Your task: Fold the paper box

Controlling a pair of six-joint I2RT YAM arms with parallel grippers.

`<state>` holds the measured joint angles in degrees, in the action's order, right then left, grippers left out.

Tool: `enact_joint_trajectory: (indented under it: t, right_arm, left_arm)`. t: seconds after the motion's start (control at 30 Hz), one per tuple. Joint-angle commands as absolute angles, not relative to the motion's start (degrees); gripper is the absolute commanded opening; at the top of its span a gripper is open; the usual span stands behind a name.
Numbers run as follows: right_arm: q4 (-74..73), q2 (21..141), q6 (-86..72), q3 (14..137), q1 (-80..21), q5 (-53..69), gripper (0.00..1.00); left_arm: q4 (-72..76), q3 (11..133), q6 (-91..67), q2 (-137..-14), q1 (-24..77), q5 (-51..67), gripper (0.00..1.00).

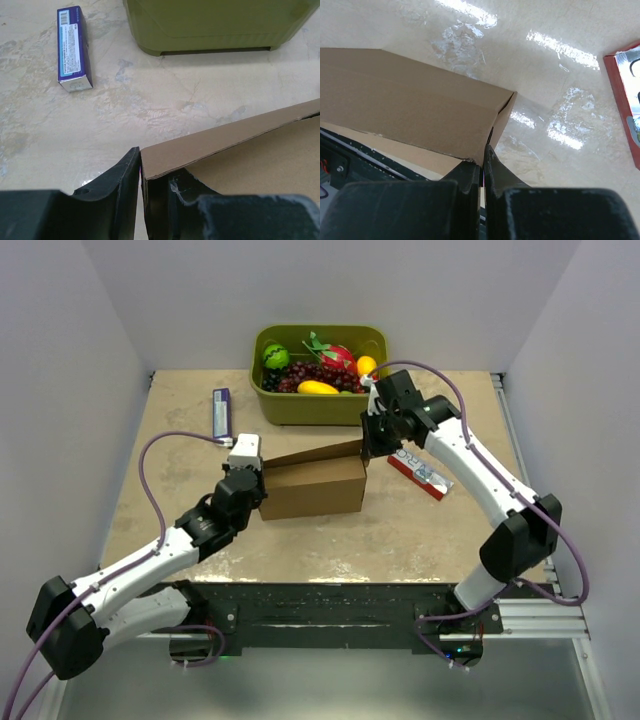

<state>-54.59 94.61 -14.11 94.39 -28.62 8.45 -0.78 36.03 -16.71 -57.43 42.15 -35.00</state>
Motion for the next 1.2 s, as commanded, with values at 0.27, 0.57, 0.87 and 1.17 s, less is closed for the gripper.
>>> enact_joint_trajectory:
  t: [0.27, 0.57, 0.87, 1.17]
  right_arm:
    - [-34.91, 78.85, -24.85, 72.61, -37.08, 5.01, 0.00]
    - [-30.32, 76.90, -31.20, 69.25, -39.81, 4.75, 0.00]
    - [-32.96, 77.61, -31.90, 75.58, -39.81, 7.38, 0.00]
    - [-31.64, 77.52, -33.13, 76.55, -39.73, 8.70, 0.00]
  left_arm:
    - [-6.68, 34.98, -16.00, -60.03, 43.68, -26.28, 0.08]
    - [-6.59, 35.77, -15.64, -60.12, 43.77, -25.84, 0.08]
    - [-6.68, 35.77, -15.47, -60.21, 43.95, -26.28, 0.08]
    - [-6.68, 35.77, -15.29, -60.56, 44.03, -26.37, 0.08]
